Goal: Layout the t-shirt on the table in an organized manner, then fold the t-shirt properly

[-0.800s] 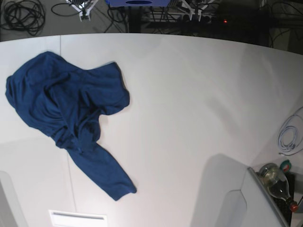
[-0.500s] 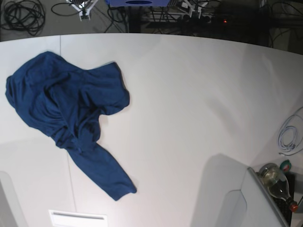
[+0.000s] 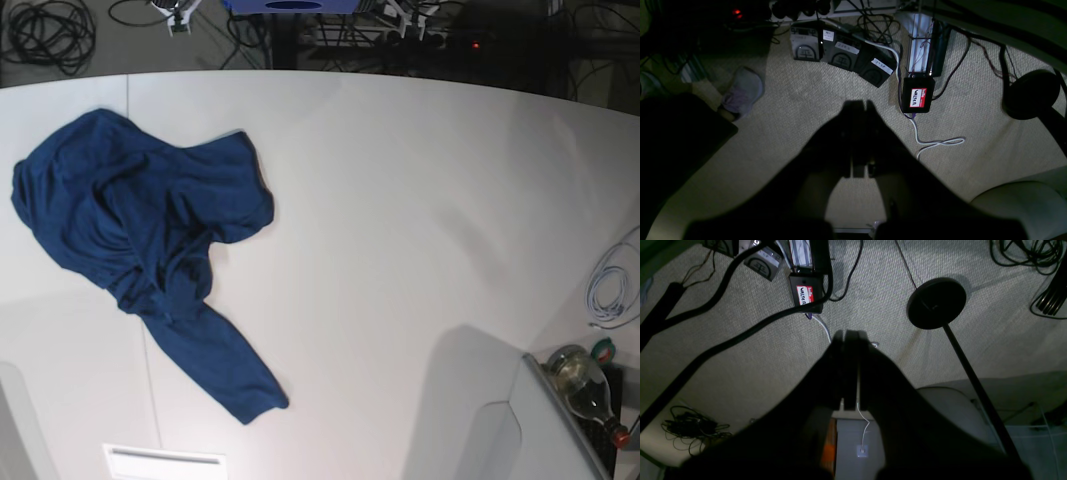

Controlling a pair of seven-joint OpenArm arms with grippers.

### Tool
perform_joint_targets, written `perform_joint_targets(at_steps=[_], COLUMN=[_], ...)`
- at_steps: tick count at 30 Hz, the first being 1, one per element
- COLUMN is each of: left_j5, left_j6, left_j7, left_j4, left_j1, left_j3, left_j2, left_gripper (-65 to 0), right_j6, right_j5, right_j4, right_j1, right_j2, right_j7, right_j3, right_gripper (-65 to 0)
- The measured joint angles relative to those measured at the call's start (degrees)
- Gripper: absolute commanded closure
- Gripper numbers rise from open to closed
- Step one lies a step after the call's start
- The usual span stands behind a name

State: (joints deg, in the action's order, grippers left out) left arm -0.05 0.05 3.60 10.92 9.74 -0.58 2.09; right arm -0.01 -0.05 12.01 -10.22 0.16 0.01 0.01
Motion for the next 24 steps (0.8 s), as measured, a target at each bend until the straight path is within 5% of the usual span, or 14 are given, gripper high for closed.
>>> perform_joint_targets(at_steps=[10, 15, 19, 24], left_j5=[0.0, 0.0, -0.4, -0.9], left_j6=[0.0, 0.0, 0.2, -0.5], left_j7=[0.1, 0.2, -1.9, -0.3], left_j4=[3.2, 27.2, 46.1, 66.1], left_j1=[2.6, 20.0, 33.4, 42.5], left_j3=[0.0, 0.0, 0.7, 2.6], left_j2=[1.2, 6.6, 9.7, 12.2], left_gripper=[0.0, 0.0, 0.0, 0.0], right_j6=[0.0, -0.3, -0.6, -0.5], right_j5=[0.0, -0.3, -0.2, 0.0], right_j4=[2.6, 21.7, 40.2, 60.6], right_j1=[-3.0, -19.8, -30.2, -39.0], right_j2=[0.0, 0.0, -0.2, -1.0], right_j7=[0.9, -1.9, -9.7, -9.1], right_j3=[0.2, 4.3, 8.5, 10.3], right_gripper=[-0.6, -0.6, -0.6, -0.6])
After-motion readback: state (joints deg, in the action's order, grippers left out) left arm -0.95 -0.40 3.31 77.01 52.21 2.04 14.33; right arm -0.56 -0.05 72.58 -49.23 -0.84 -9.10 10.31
